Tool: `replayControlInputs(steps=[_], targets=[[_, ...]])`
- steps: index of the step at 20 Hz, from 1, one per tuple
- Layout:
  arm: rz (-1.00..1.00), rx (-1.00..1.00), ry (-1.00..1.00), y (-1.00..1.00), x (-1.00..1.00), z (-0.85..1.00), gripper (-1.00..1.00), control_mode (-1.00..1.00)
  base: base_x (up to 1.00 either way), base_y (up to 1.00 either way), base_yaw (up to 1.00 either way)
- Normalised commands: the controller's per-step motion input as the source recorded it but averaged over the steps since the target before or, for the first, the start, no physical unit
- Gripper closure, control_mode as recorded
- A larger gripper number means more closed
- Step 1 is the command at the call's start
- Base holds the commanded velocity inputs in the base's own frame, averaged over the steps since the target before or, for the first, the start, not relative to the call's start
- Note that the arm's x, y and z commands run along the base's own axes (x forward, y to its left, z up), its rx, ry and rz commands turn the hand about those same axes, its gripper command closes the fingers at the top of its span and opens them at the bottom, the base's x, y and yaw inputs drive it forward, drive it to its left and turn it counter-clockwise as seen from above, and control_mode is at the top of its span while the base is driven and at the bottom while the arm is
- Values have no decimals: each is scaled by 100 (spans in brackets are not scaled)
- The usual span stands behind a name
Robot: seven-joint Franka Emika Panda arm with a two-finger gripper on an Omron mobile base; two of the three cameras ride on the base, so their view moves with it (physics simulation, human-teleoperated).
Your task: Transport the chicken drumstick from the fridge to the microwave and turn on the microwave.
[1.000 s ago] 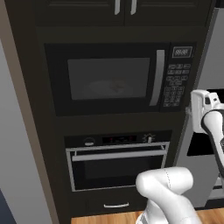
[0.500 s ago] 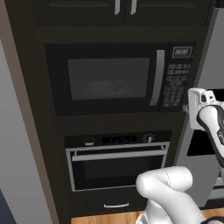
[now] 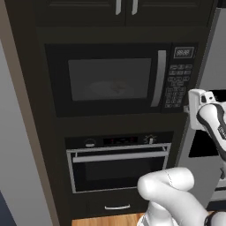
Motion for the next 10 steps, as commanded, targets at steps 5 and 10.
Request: replayControlInputs(steps=[5,10], targets=[[0,0,-2,-4,16,-11,100,-100,0,0,0],[0,0,-1,-5,21,-6,100,-100,0,0,0]])
